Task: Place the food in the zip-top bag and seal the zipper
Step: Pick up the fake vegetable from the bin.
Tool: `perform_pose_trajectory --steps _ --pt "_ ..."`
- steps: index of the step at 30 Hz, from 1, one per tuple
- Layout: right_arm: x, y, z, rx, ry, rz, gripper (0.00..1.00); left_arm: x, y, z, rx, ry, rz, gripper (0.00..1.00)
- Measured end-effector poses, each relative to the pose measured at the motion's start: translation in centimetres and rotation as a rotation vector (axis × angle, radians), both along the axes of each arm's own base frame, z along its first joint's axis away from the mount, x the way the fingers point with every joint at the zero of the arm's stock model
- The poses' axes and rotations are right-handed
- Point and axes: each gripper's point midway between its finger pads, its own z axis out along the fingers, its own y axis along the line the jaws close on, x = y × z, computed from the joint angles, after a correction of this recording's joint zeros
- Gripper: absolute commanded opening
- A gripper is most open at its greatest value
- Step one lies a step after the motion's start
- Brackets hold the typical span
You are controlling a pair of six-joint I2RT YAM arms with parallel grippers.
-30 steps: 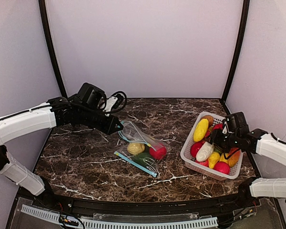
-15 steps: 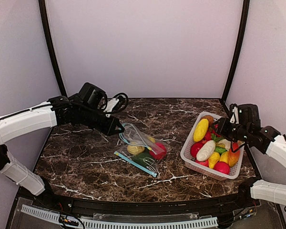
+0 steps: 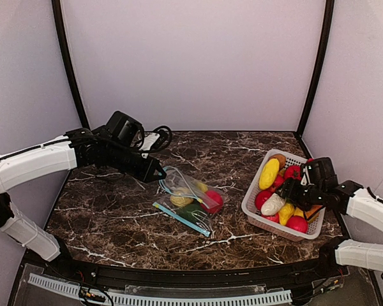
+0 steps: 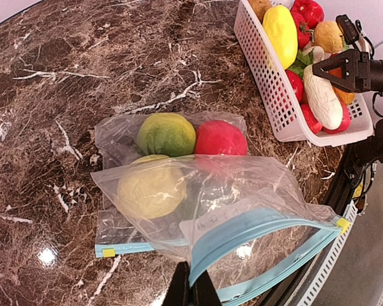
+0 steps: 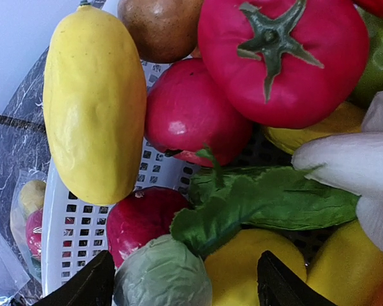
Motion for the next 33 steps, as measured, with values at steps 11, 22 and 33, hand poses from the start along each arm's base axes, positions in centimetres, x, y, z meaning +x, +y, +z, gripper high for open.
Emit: perform_pose_trajectory --steps 11,22,33 --pt "1.2 2.1 -0.6 0.078 0.015 0.05 0.66 -0.2 -0.1 -0.4 0.002 0.013 -0.005 0.01" --pt "1.6 2.5 0.6 0.121 -0.028 0.042 0.41 -0.2 0.0 -0.7 0.005 0.018 -0.006 0.01" --pt "1.4 2.1 1.3 0.106 -0.058 0.042 0.47 -0.4 0.2 -1.4 0.016 0.034 -0.001 0.01"
